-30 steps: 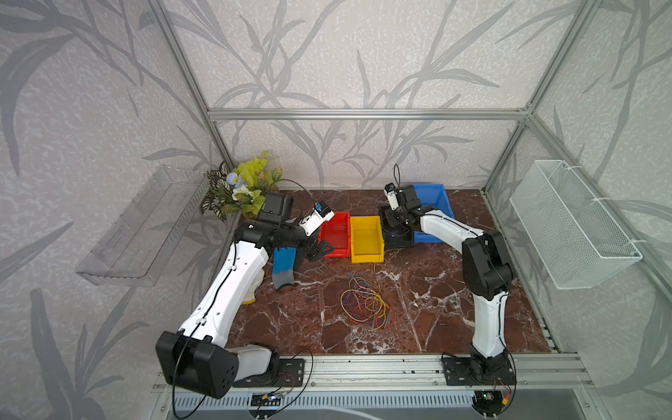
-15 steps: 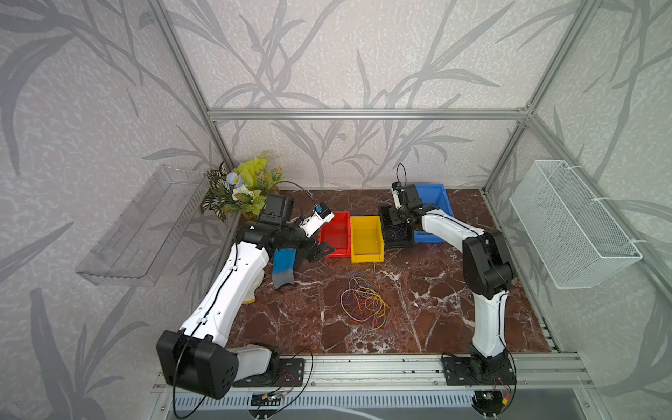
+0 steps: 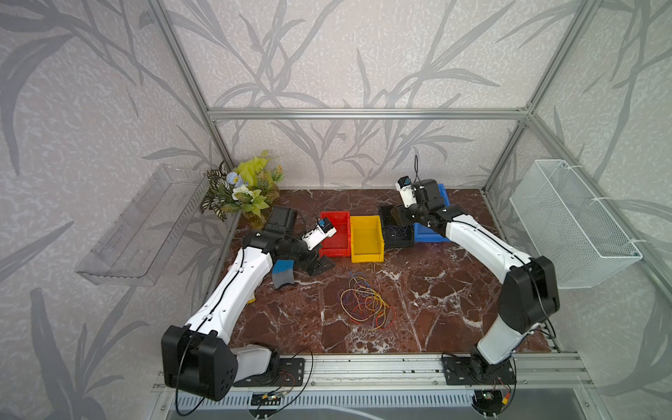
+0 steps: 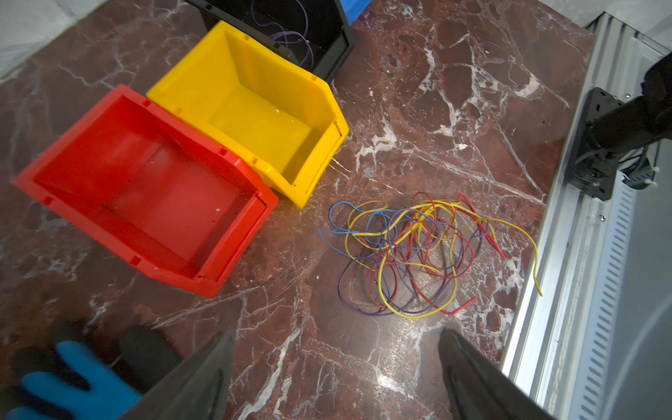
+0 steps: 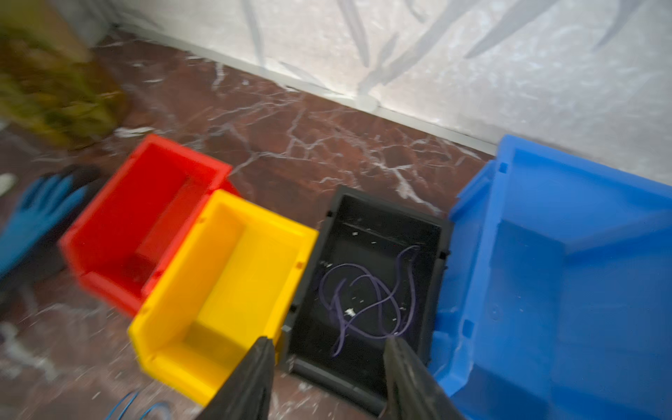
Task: Untangle and sort cables by color
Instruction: Untie the cable.
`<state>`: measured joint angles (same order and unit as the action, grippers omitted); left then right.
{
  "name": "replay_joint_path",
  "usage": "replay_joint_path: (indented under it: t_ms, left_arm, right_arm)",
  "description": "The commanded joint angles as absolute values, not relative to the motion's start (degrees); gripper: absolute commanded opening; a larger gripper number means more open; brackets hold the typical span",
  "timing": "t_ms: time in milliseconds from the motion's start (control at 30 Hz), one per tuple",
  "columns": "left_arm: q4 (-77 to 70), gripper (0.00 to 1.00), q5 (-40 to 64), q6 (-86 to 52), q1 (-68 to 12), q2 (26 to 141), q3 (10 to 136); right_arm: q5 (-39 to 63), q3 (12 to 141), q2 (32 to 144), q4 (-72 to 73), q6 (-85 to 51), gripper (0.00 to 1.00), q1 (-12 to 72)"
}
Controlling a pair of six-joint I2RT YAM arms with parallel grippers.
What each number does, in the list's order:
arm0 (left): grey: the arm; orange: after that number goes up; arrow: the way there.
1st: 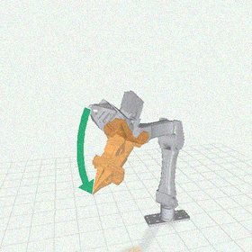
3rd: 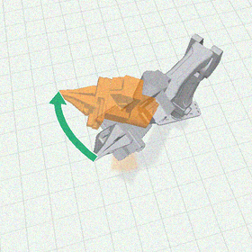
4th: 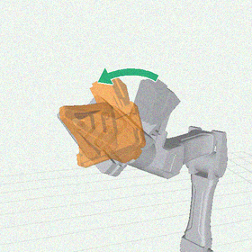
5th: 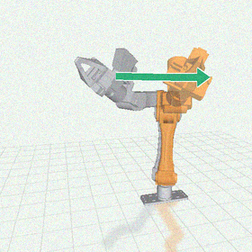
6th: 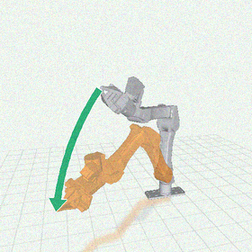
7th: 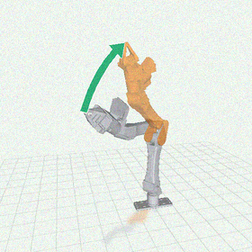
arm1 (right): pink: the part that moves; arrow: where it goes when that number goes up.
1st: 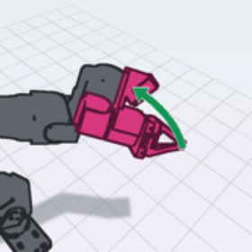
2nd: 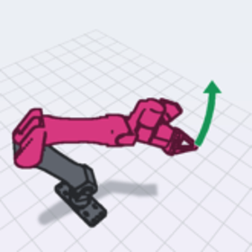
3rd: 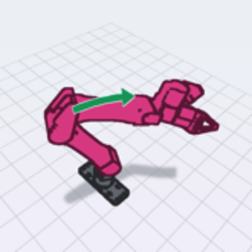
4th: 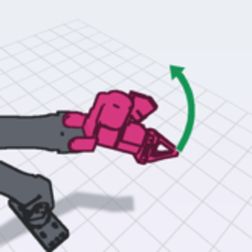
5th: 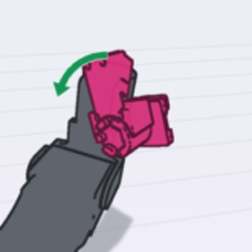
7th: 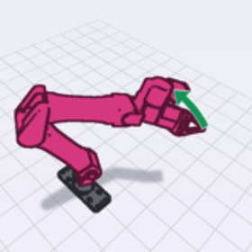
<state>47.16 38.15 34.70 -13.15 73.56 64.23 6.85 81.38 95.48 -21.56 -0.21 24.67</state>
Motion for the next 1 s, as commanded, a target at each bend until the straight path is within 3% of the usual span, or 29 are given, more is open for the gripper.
replay_joint_path:
  t_ms: [0, 100, 300, 567, 967]
  left_arm:
    - [46.49, 0.90, 42.11, 38.63, -13.62, 72.65, 61.39]
    - [44.78, 0.90, 41.86, 39.56, -13.95, 73.26, 58.77]
    - [42.51, 0.90, 41.51, 41.18, -14.43, 74.11, 54.99]
    - [40.68, 0.93, 40.12, 42.67, -14.42, 72.61, 50.80]
    - [38.89, 0.93, 37.90, 43.15, -14.46, 71.98, 48.20]
  right_arm:
    - [21.24, 78.12, 91.71, -33.20, 5.37, 0.54, 29.06]
    - [27.03, 76.58, 91.00, -42.82, 11.06, 0.56, 34.49]
    - [28.20, 76.58, 98.00, -50.45, 11.30, 0.57, 43.99]
    - [26.28, 79.98, 107.91, -47.15, 2.55, 0.55, 43.38]
    - [25.04, 79.88, 106.62, -43.86, -0.03, 0.53, 41.41]
